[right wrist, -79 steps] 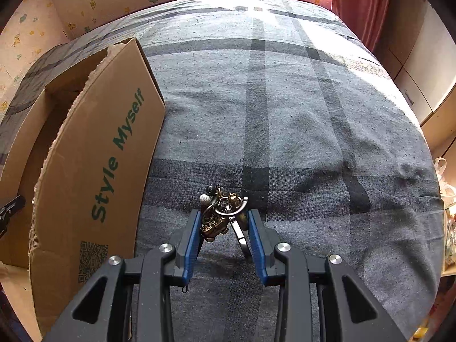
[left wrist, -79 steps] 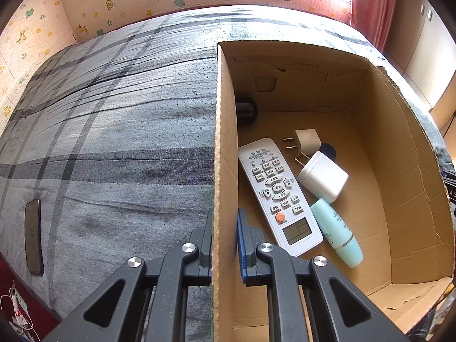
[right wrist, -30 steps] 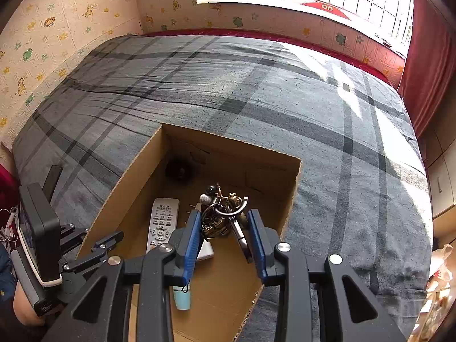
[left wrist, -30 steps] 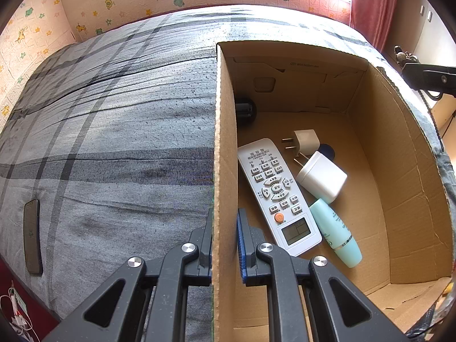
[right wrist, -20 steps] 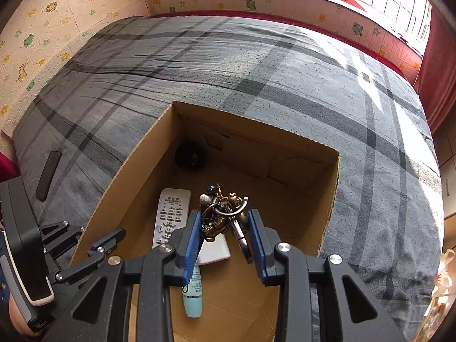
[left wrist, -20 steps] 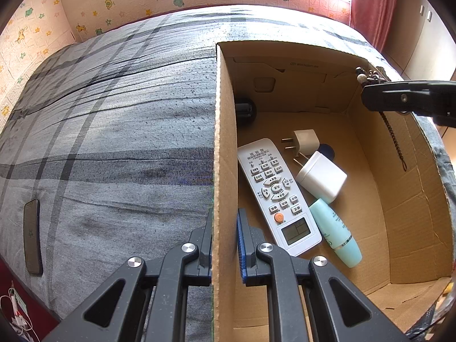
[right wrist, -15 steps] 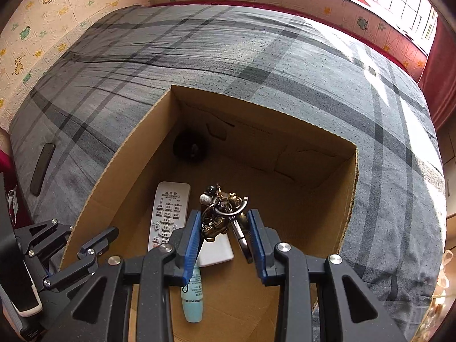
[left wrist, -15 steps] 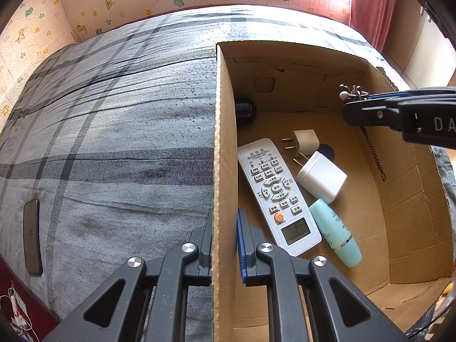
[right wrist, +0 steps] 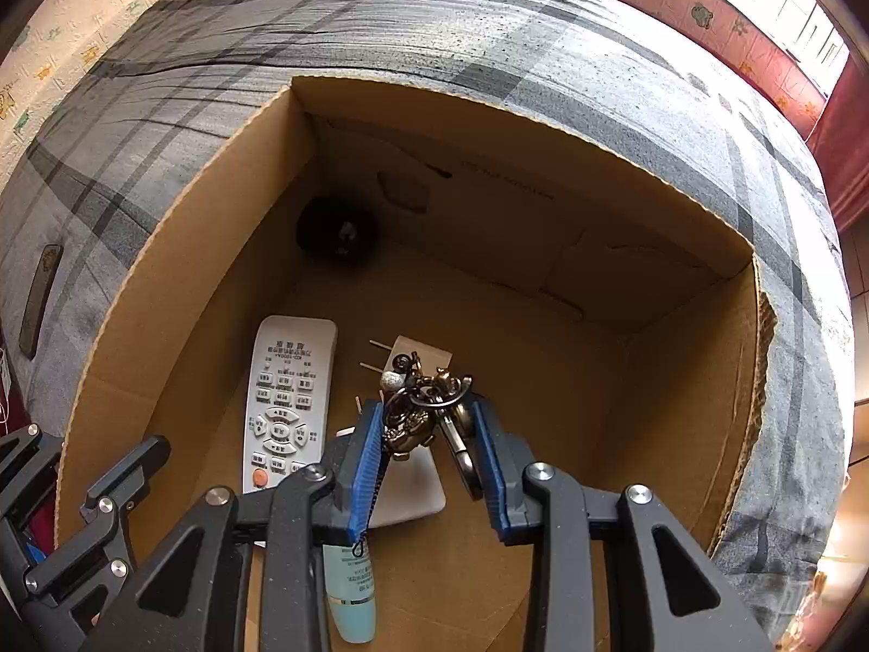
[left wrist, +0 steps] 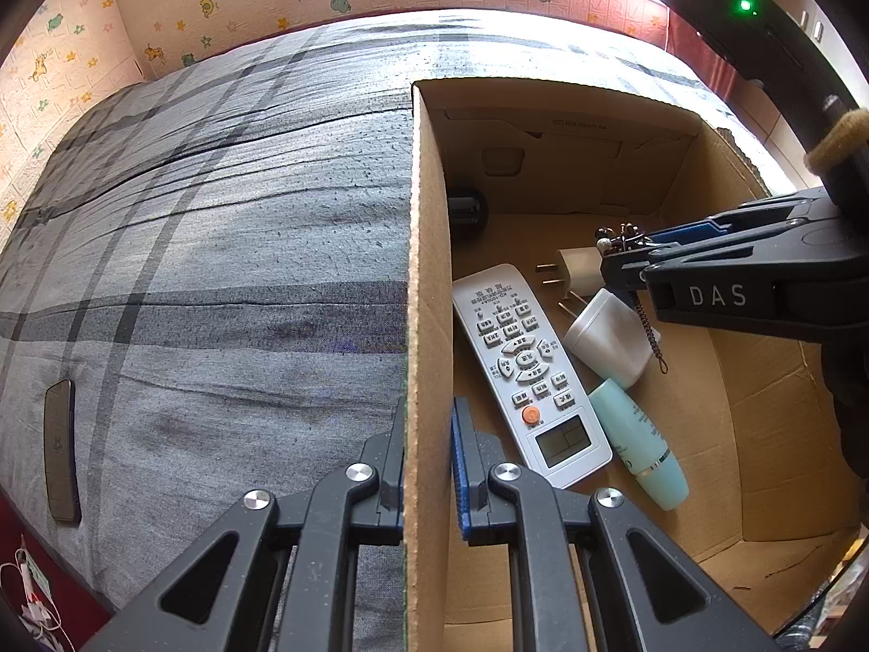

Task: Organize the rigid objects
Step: 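Open the right gripper to drop the keys beside the chargers, then raise the right gripper away from the box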

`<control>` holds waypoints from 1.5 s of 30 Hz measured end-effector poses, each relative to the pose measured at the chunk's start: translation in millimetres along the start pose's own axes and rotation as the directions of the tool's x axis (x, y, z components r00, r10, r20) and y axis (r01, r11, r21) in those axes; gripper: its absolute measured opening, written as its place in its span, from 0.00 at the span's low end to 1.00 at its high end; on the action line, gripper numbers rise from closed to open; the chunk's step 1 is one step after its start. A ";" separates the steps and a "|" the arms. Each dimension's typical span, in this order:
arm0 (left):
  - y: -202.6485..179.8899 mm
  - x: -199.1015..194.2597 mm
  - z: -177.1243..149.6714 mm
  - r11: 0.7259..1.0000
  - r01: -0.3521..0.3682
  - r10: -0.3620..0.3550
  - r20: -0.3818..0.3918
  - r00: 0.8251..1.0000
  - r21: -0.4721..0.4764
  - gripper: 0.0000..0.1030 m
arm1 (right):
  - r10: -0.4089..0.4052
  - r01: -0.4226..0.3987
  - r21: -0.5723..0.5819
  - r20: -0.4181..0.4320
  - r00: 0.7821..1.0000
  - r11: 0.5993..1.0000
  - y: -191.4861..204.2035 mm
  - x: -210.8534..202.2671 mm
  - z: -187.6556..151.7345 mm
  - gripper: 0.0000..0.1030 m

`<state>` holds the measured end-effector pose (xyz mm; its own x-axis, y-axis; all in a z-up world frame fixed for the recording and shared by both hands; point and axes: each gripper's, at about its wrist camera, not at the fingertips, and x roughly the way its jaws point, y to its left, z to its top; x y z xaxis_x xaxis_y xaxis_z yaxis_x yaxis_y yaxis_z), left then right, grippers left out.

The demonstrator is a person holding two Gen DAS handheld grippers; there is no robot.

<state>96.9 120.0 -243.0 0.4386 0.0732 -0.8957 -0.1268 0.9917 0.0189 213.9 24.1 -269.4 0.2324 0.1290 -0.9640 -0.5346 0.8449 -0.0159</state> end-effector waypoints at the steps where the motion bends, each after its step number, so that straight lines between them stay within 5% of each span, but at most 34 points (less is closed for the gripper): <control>1: -0.1 0.1 -0.1 1.000 0.000 0.000 0.000 1.000 0.000 0.13 | 0.002 -0.002 0.003 -0.004 1.000 1.000 -0.8 1.1 0.0 0.34; 11: -1.6 -0.2 0.1 1.000 -0.001 0.001 -0.001 1.000 0.001 0.13 | 0.001 0.000 0.019 -0.010 1.000 1.000 -2.2 5.0 2.9 0.36; 19: -0.7 -0.8 0.3 1.000 -0.001 0.001 -0.001 1.000 0.000 0.13 | 0.021 -0.023 0.038 0.059 0.998 0.999 -7.8 -17.4 3.4 0.70; 33: 0.6 -0.6 2.1 1.000 -0.005 0.005 -0.006 1.000 0.001 0.13 | -0.019 0.007 0.101 0.122 0.992 0.995 -18.5 -67.4 -11.3 0.75; 45: -2.9 -1.5 3.7 1.000 -0.015 0.015 -0.009 1.000 0.012 0.13 | -0.062 0.031 0.179 0.168 0.984 0.983 -37.4 -111.7 -59.9 0.85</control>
<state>99.9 117.3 -240.0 0.4288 0.0875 -0.8992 -0.1224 0.9917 0.0381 159.2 -52.9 -177.0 0.3983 0.1618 -0.9029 -0.3734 0.9277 0.0015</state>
